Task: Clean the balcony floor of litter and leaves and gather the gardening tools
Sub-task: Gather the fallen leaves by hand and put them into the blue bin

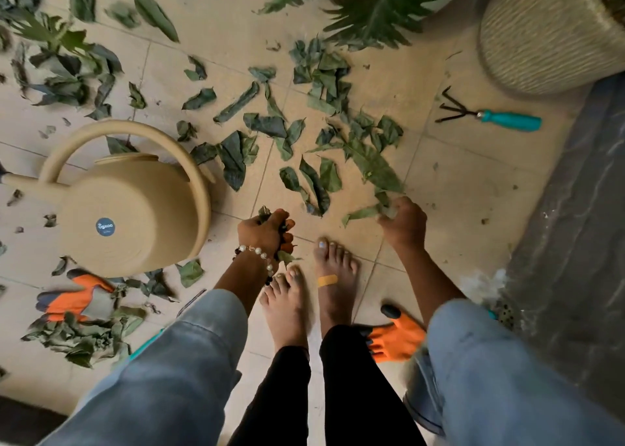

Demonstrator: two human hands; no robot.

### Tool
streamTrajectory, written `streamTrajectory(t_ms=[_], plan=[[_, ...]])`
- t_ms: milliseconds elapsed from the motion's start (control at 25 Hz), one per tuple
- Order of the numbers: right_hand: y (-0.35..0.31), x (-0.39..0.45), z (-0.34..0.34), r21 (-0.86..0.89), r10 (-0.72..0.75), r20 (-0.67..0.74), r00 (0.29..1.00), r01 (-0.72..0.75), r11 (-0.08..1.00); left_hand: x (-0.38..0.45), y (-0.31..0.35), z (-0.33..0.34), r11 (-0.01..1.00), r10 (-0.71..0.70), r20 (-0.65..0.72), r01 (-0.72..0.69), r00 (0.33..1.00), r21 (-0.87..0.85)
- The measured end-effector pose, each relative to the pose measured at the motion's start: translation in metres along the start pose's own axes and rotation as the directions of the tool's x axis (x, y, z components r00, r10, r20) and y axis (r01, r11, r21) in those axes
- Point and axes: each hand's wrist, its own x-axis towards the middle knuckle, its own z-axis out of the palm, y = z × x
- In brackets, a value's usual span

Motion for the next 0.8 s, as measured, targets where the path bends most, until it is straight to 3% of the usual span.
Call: streamTrajectory(t_ms=[80, 120, 200, 280, 360, 480, 560, 680, 800], plan=[[0.011, 0.02, 0.029, -0.101, -0.011, 0.126, 0.992, 0.024, 0.995, 0.007, 0.003, -0.007, 0.999, 0.042, -0.001, -0.042, 0.999, 0.009], [0.012, 0.024, 0.043, -0.235, -0.066, 0.147, 0.987, 0.1, 0.967, 0.014, 0.005, -0.012, 0.997, 0.071, 0.001, -0.071, 0.998, -0.003], [0.008, 0.024, 0.065, -0.536, -0.228, 0.122, 0.966, 0.258, 0.804, 0.022, 0.009, -0.018, 0.993, 0.12, 0.022, -0.12, 0.993, 0.0], [0.004, 0.022, 0.073, -0.671, -0.353, 0.121, 0.928, 0.338, 0.659, 0.032, 0.004, -0.017, 0.989, 0.145, -0.001, -0.145, 0.989, -0.005], [0.007, 0.029, 0.069, -0.598, -0.391, 0.095, 0.915, 0.366, 0.713, 0.035, 0.001, -0.014, 0.991, 0.136, -0.034, -0.136, 0.99, -0.015], [-0.005, 0.031, 0.062, -0.245, -0.448, 0.196, 0.872, 0.486, 0.839, 0.031, 0.006, -0.01, 0.991, 0.114, -0.047, -0.117, 0.992, -0.07], [-0.026, 0.024, 0.061, -0.049, -0.54, 0.186, 0.821, 0.557, 0.829, 0.03, 0.008, -0.009, 0.988, 0.114, -0.054, -0.119, 0.992, -0.103], [-0.061, 0.017, 0.075, -0.022, -0.601, 0.153, 0.785, 0.61, 0.792, 0.032, 0.013, -0.011, 0.983, 0.113, -0.07, -0.122, 0.991, -0.141], [-0.083, 0.015, 0.095, -0.235, -0.614, 0.255, 0.747, 0.664, 0.71, 0.041, 0.014, -0.022, 0.976, 0.105, -0.11, -0.123, 0.988, -0.177]])
